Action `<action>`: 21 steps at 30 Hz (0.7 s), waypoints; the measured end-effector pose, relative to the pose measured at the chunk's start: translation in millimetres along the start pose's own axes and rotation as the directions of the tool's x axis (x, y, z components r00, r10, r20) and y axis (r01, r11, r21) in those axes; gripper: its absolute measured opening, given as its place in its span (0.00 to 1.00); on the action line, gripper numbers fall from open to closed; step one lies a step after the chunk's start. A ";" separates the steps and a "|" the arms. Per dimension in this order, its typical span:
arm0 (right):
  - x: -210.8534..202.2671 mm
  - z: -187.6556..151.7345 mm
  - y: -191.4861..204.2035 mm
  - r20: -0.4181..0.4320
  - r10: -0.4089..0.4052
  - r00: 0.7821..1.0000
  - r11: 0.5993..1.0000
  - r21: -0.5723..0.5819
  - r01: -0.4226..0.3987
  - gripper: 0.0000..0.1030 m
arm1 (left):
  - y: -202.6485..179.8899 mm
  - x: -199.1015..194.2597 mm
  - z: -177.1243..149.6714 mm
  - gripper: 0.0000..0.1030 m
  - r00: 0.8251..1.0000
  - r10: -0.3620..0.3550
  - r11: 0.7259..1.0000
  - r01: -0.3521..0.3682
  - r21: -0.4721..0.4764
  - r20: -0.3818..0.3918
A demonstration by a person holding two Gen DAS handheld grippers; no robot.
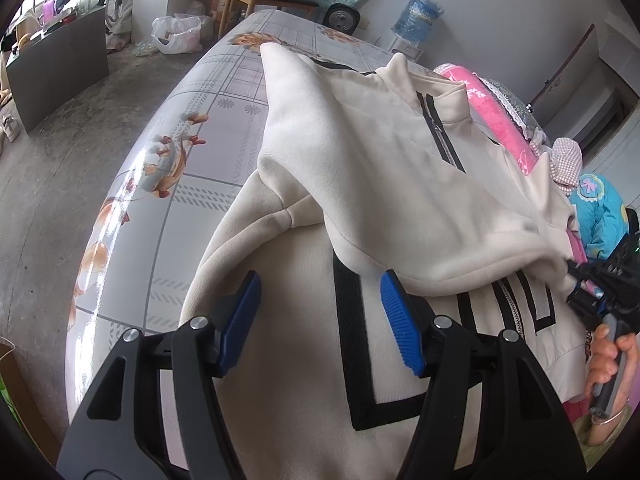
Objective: Fold large clothes
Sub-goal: 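Lift the sleeve with the right tool and fold it across the jacket front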
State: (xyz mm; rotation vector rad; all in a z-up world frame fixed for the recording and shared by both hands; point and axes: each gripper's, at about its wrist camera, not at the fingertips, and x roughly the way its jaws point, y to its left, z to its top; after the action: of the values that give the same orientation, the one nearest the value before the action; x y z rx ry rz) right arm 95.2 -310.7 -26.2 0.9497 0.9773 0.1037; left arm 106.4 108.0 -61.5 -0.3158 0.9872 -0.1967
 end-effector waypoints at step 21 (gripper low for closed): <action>82.2 13.2 488.1 -0.375 0.397 0.838 0.596 -0.588 -0.546 0.09 | 10.7 -42.4 -9.7 0.57 0.990 0.108 0.993 -0.103 -0.057 0.094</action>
State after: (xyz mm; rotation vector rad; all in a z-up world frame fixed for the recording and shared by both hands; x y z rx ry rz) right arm 310.4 17.4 275.7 0.4813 0.7471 0.9852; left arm 75.7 129.3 -36.9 -0.3167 0.9114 -0.0589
